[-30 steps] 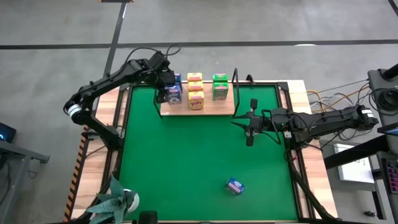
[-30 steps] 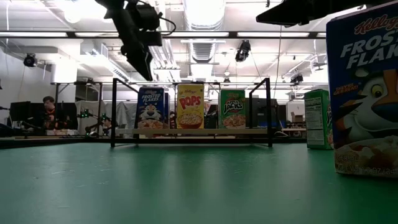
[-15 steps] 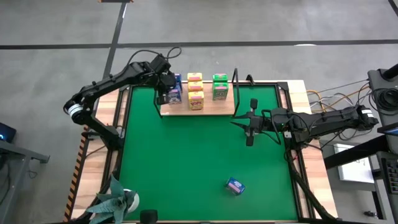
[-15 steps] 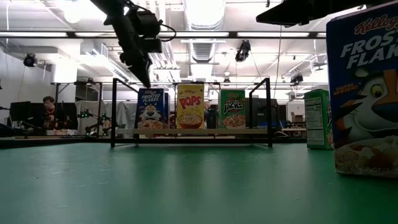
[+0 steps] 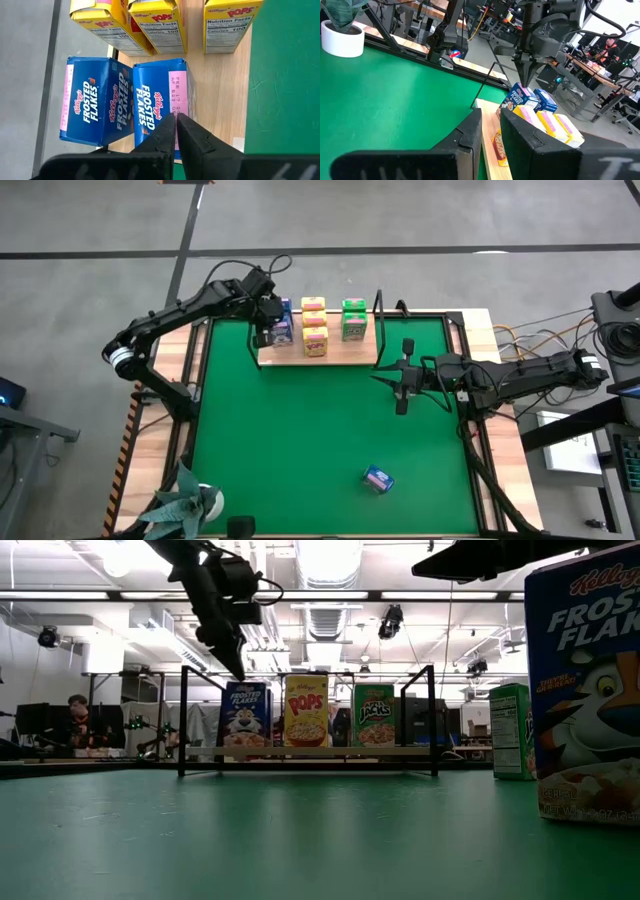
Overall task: Stack cereal on shelf
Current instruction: Put the top blue cereal box on the shelf aligned with the other blue cereal box
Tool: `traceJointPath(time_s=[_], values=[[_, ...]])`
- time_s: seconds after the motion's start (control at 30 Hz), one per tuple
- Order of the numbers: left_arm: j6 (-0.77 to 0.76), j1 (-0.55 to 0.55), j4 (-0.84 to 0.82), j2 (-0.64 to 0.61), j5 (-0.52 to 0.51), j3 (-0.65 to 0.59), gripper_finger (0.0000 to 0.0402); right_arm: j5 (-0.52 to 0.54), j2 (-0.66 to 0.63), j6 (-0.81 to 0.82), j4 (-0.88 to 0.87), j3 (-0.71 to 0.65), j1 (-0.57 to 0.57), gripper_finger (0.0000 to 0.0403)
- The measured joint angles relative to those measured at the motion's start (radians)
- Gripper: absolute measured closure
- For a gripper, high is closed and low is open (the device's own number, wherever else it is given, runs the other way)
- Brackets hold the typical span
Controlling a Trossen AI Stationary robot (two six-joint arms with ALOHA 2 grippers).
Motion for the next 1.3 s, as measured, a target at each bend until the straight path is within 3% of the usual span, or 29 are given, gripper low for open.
traceJointPath(time_s=[0.73, 0.97, 1.3], values=[[-0.009, -0.013, 0.009, -0.016, 0.002, 0.039, 0.0402, 0.000, 0.000, -0.002, 0.000, 0.000, 0.000, 0.0342], [-0.090, -0.015, 0.137, -0.008, 0.005, 0.009, 0.0402, 0.000, 0.000, -0.004, 0.000, 0.000, 0.000, 0.0342], [-0.111, -0.039, 0.168, 0.006, 0.037, -0.011, 0.0401, 0.000, 0.000, -0.009, 0.000, 0.000, 0.000, 0.0342]])
